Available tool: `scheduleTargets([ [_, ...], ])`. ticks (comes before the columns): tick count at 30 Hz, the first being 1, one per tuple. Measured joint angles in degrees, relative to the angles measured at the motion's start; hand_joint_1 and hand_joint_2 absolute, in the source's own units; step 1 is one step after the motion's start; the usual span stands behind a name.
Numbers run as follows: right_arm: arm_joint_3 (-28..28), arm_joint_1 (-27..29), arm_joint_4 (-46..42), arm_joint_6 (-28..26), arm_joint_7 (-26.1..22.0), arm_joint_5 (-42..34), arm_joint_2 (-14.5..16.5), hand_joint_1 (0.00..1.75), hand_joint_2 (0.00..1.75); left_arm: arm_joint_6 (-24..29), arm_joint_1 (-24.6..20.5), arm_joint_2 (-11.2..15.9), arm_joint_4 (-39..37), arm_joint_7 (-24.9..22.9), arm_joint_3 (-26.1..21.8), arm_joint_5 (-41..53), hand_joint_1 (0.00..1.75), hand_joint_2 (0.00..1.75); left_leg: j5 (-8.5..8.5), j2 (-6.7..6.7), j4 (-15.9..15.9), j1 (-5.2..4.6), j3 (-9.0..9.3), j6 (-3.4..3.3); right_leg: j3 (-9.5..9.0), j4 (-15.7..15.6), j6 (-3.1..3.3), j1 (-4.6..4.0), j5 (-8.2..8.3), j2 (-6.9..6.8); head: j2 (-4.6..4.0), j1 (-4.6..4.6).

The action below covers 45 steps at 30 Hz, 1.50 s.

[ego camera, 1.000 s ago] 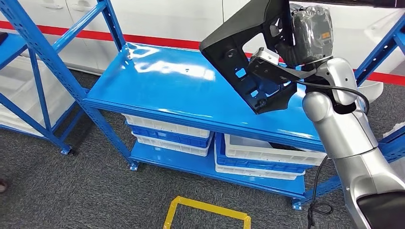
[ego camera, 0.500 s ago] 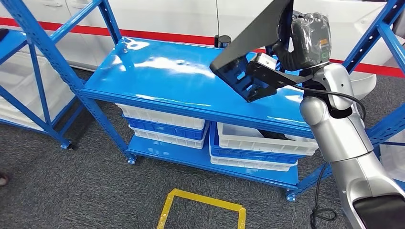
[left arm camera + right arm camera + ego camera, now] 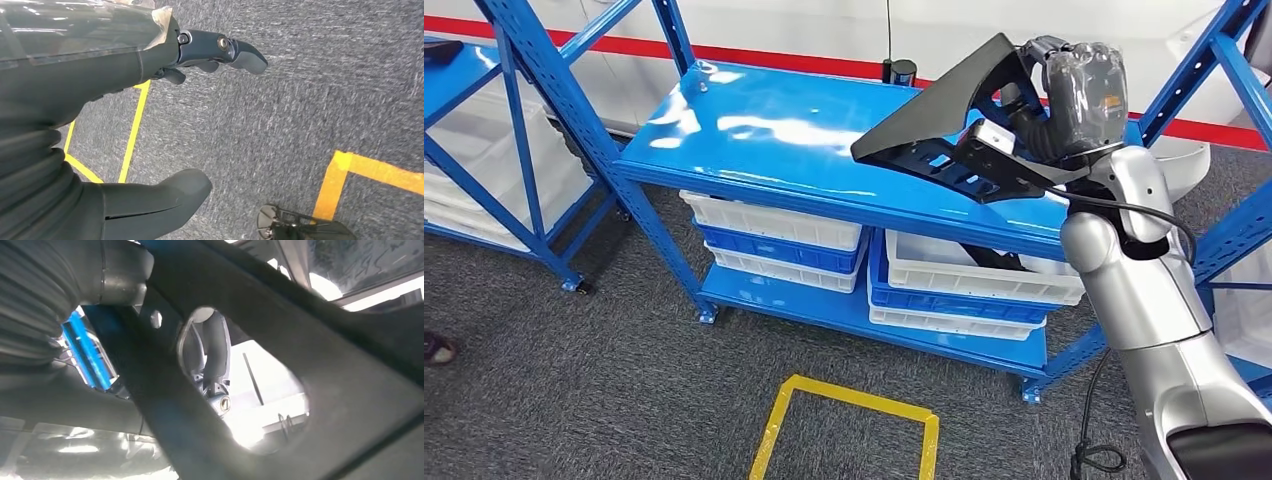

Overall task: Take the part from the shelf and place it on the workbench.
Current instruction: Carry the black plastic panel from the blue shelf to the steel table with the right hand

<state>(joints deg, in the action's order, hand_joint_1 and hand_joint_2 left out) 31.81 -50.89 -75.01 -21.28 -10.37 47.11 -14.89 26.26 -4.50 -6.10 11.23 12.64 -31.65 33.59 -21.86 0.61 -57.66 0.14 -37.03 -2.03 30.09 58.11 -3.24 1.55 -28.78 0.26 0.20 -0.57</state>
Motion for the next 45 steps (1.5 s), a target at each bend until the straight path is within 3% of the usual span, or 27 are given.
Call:
scheduleTargets([
  [3, -0.1, 0.2, 0.0, 0.0, 0.0, 0.0, 0.0, 1.75, 1.75, 0.0, 0.1, 0.0, 0.0, 0.0, 0.0, 0.0, 0.0, 1.75, 0.42, -0.36, -0.7, 0.08, -0.96, 0.71, 0.92, 0.0, 1.24, 0.27, 0.43, 0.13, 0.0, -0.19],
  [4, -0.1, 0.2, -0.1, 0.1, 0.0, 0.0, 0.0, 1.75, 1.75, 0.0, 0.2, 0.1, 0.0, 0.0, 0.0, 0.0, 0.0, 1.75, -0.43, -0.41, -1.3, 0.26, -1.47, 1.01, 1.35, 0.0, 1.87, 0.41, 0.84, 0.07, 0.0, -0.35],
  [5, -0.1, 0.1, -0.1, 0.1, 0.0, 0.0, 0.1, 1.75, 1.75, -0.1, 0.2, 0.1, 0.0, 0.0, 0.0, 0.0, 0.0, 1.75, -2.35, -0.47, -3.3, 0.42, -2.38, 1.36, 1.86, 0.0, 2.56, 0.55, 1.37, 0.0, 0.0, -0.46],
  [7, -0.1, 0.1, -0.1, 0.1, 0.0, 0.0, 0.2, 1.75, 1.75, -0.1, 0.3, 0.0, 0.0, 0.0, 0.0, 0.1, 0.0, 1.75, -7.78, -0.52, -10.3, 0.58, -4.85, 1.93, 3.05, 0.0, 3.37, 0.41, 2.41, -0.06, 0.0, -0.66],
  [8, -0.1, 0.2, -0.1, 0.1, 0.0, 0.1, 0.2, 1.75, 1.75, -0.1, 0.3, 0.0, 0.0, 0.0, 0.0, 0.1, 0.0, 1.75, -9.91, -0.53, -14.1, 0.62, -5.95, 2.12, 3.68, 0.0, 3.44, 0.33, 2.9, -0.06, 0.0, -0.71],
  [9, -0.1, 0.2, -0.1, 0.1, 0.0, 0.1, 0.3, 1.75, 1.75, -0.1, 0.3, 0.1, 0.0, 0.0, 0.0, 0.1, 0.0, 1.75, -10.81, -0.52, -16.6, 0.65, -6.32, 2.17, 4.27, 0.1, 3.37, 0.27, 3.35, -0.05, 0.0, -0.71],
  [10, -0.1, 0.3, -0.1, 0.1, 0.0, 0.1, 0.3, 1.75, 1.75, -0.2, 0.3, 0.1, 0.0, 0.0, 0.0, 0.1, 0.0, 1.75, -10.64, -0.52, -17.2, 0.66, -5.72, 2.12, 4.82, 0.1, 3.25, 0.22, 3.78, -0.03, 0.0, -0.72],
  [11, -0.1, 0.4, -0.1, 0.1, 0.0, 0.1, 0.3, 1.75, 1.75, -0.3, 0.3, 0.1, 0.0, 0.0, 0.0, 0.1, 0.0, 1.75, -9.6, -0.52, -15.4, 0.66, -3.91, 1.97, 5.3, 0.1, 3.07, 0.2, 4.18, 0.0, 0.0, -0.72],
  [13, -0.1, 0.5, -0.2, 0.0, 0.0, 0.3, 0.3, 1.75, 1.75, -0.3, 0.1, 0.1, 0.0, 0.1, 0.0, 0.1, 0.0, 1.75, -7.62, -0.65, -7.5, 0.61, 2.1, 1.46, 6.01, 0.1, 2.65, 0.13, 4.9, 0.04, 0.0, -0.73],
  [15, -0.2, 0.6, -0.6, 0.0, 0.0, 0.5, 0.3, 1.75, 1.75, -0.3, 0.0, 0.1, 0.0, 0.1, 0.0, 0.1, 0.0, 1.75, -7.08, -0.85, -1.6, 0.28, 6.09, 0.89, 6.3, 0.0, 2.0, 0.03, 5.59, -0.05, 0.0, -0.58],
  [18, -0.3, 0.8, -0.9, 0.0, 0.0, 0.7, 0.3, 1.75, 1.75, -0.3, 0.0, 0.1, 0.0, 0.1, 0.0, 0.2, 0.0, 1.75, -6.2, -0.75, 0.0, -0.13, 6.25, -0.13, 6.51, -0.4, 0.76, -0.06, 6.57, -0.19, 0.0, -0.57],
  [19, -0.3, 1.0, -1.0, 0.0, 0.0, 0.7, 0.2, 1.75, 1.75, -0.3, -0.1, 0.1, 0.0, 0.1, 0.0, 0.2, 0.0, 1.75, -5.49, -0.62, 0.6, -0.11, 6.05, -0.56, 6.96, 0.0, 0.62, -0.17, 6.09, -0.2, 0.0, -0.56],
  [21, -0.5, 1.1, -1.1, 0.0, 0.0, 0.7, 0.0, 1.75, 1.75, -0.2, -0.1, 0.0, 0.0, 0.1, 0.0, 0.2, 0.0, 1.75, -3.86, -0.35, 1.5, 0.01, 5.28, -1.4, 8.75, 3.8, 1.15, -0.39, 2.74, -0.24, 0.0, -0.28],
  [23, -0.5, 1.4, -1.1, 0.0, 0.0, 0.8, 0.0, 1.75, 1.75, -0.3, -0.1, 0.0, 0.0, 0.0, 0.0, 0.3, 0.0, 1.75, -2.69, -0.21, 1.5, -0.23, 3.91, -1.8, 11.11, 11.3, 1.71, -0.38, -1.79, -0.23, 0.0, -0.01],
  [24, -0.6, 1.6, -1.1, 0.0, 0.0, 0.8, 0.0, 1.75, 1.75, -0.3, -0.1, -0.1, 0.0, 0.0, 0.0, 0.4, 0.0, 1.75, -2.15, -0.16, 1.5, -0.31, 3.16, -1.85, 11.72, 14.4, 1.59, -0.39, -3.09, -0.23, 0.0, 0.06],
  [26, -0.6, 2.2, -1.1, 0.0, 0.0, 0.8, 0.0, 1.75, 1.75, -0.4, -0.1, -0.1, 0.0, 0.0, 0.0, 0.5, 0.0, 1.75, -1.16, -0.1, 1.4, -0.42, 1.8, -1.74, 9.97, 15.0, 0.71, -0.42, -2.65, -0.23, 0.0, 0.09],
  [28, -0.8, 2.4, -1.2, 0.0, 0.0, 0.9, -0.1, 1.75, 1.75, -0.4, -0.1, -0.2, 0.0, 0.1, 0.0, 0.6, 0.0, 1.75, -0.39, -0.11, 1.0, -0.5, 0.59, -1.37, 4.18, 7.4, 0.13, -0.43, -0.86, -0.28, 0.0, 0.1],
  [30, -1.1, 2.5, -1.4, 0.0, 0.0, 1.1, -0.1, 1.75, 1.75, -0.4, -0.1, -0.2, 0.0, 0.1, 0.0, 0.7, 0.0, 1.75, 0.25, -0.14, 0.4, -0.63, -0.32, -0.84, -0.55, 0.3, 0.52, -0.82, -0.58, -0.23, 0.0, 0.07],
  [32, -1.3, 2.7, -1.6, 0.0, 0.0, 1.2, -0.2, 1.75, 1.75, -0.4, -0.1, -0.2, 0.0, 0.1, 0.0, 0.8, 0.0, 1.75, 0.91, -0.2, 0.2, -0.73, -0.72, -0.24, -1.13, -1.3, 1.3, -1.21, -0.65, -0.12, 0.0, 0.0],
  [33, -1.4, 2.8, -1.7, 0.0, 0.0, 1.2, -0.2, 1.75, 1.75, -0.4, 0.0, -0.1, 0.0, 0.1, 0.0, 0.9, 0.0, 1.75, 1.17, -0.26, 0.1, -0.69, -0.91, 0.03, -0.66, -1.4, 1.74, -0.84, -0.31, -0.16, 0.0, -0.03],
  [35, -1.4, 2.8, -1.7, 0.0, 0.0, 1.2, -0.3, 1.75, 1.75, -0.4, 0.0, -0.1, 0.0, 0.1, 0.0, 0.9, 0.0, 1.75, -0.65, -0.46, -1.3, -0.51, -1.91, 0.65, -0.06, -1.5, 2.89, -0.13, 0.66, -0.31, 0.0, -0.2],
  [37, -1.4, 2.9, -1.8, 0.0, 0.0, 1.2, -0.2, 1.75, 1.75, -0.4, 0.0, -0.1, 0.0, 0.1, 0.0, 1.0, 0.0, 1.75, -5.93, -0.63, -7.2, -0.13, -4.01, 1.48, 0.85, -1.5, 3.67, 0.04, 1.79, -0.43, 0.0, -0.4],
  [39, -1.5, 3.1, -1.8, 0.0, 0.0, 1.3, -0.3, 1.75, 1.75, -0.5, 0.0, -0.1, 0.0, 0.1, 0.0, 1.2, 0.0, 1.75, -10.21, -0.68, -14.9, 0.32, -6.07, 2.2, 2.17, -1.4, 3.71, -0.02, 2.84, -0.43, 0.0, -0.49],
  [40, -1.5, 3.3, -1.8, 0.0, 0.0, 1.3, -0.3, 1.75, 1.75, -0.5, 0.0, -0.1, 0.0, 0.1, 0.0, 1.2, 0.0, 1.75, -10.66, -0.67, -16.8, 0.54, -6.09, 2.4, 2.78, -1.4, 3.59, -0.02, 3.3, -0.41, 0.0, -0.5],
  [41, -1.5, 3.4, -1.8, 0.0, 0.0, 1.3, -0.3, 1.75, 1.75, -0.5, 0.0, -0.1, 0.0, 0.1, 0.0, 1.2, 0.0, 1.75, -10.14, -0.67, -16.8, 0.75, -5.13, 2.55, 3.33, -1.3, 3.41, 0.01, 3.72, -0.38, 0.0, -0.51],
  [42, -1.5, 3.6, -1.8, 0.0, 0.0, 1.3, -0.3, 1.75, 1.75, -0.5, 0.0, -0.1, 0.0, 0.1, 0.0, 1.2, 0.0, 1.75, -8.91, -0.66, -14.4, 0.91, -2.99, 2.6, 3.81, -1.3, 3.21, 0.06, 4.09, -0.35, 0.0, -0.52],
  [45, -1.7, 3.7, -2.1, 0.0, 0.0, 1.4, -0.4, 1.75, 1.75, -0.5, -0.1, 0.0, 0.0, 0.1, 0.0, 1.2, 0.0, 1.75, -6.56, -0.8, -2.7, 0.96, 5.5, 2.15, 4.73, -1.2, 2.26, 0.0, 5.06, -0.3, 0.0, -0.59],
])
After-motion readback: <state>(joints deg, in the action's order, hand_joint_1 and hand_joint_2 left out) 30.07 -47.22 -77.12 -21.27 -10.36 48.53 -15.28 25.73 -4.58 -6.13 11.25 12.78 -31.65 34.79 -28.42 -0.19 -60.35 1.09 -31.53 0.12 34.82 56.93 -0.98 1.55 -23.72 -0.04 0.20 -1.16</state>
